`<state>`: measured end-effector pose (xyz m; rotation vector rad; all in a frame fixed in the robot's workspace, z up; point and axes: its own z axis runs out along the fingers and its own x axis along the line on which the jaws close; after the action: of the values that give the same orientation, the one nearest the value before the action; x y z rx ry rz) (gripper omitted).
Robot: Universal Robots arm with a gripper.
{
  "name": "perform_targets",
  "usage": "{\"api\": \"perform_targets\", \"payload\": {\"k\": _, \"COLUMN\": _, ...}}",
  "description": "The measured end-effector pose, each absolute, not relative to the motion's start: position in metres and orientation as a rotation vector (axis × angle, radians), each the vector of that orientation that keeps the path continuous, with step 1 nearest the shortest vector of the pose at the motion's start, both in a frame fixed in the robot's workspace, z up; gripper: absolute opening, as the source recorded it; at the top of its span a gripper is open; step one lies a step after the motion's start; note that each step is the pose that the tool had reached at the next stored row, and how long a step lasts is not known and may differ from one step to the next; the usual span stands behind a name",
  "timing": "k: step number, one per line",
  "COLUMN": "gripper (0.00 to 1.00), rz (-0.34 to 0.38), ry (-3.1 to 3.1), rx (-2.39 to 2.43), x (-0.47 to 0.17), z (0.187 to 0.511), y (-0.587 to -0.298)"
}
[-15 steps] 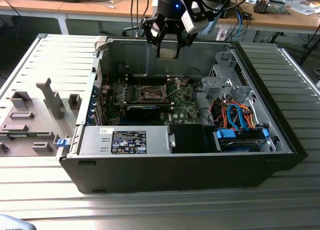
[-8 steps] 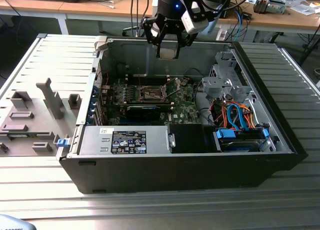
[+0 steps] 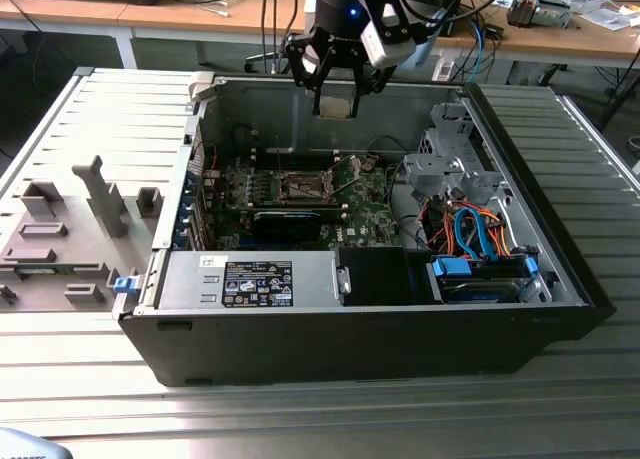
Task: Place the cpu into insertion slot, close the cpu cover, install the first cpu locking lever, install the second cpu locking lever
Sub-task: 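Place the cpu into insertion slot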
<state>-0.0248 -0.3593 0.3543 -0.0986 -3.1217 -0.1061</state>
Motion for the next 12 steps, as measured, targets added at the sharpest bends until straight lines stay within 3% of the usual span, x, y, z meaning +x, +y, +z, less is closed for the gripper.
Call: {"api": "perform_targets", "payload": {"k": 12, "gripper": 0.54, "rz": -0.098, "ry": -3.121, "rx": -0.163, "x": -0.0248, "z": 0.354, "y": -0.3593}}
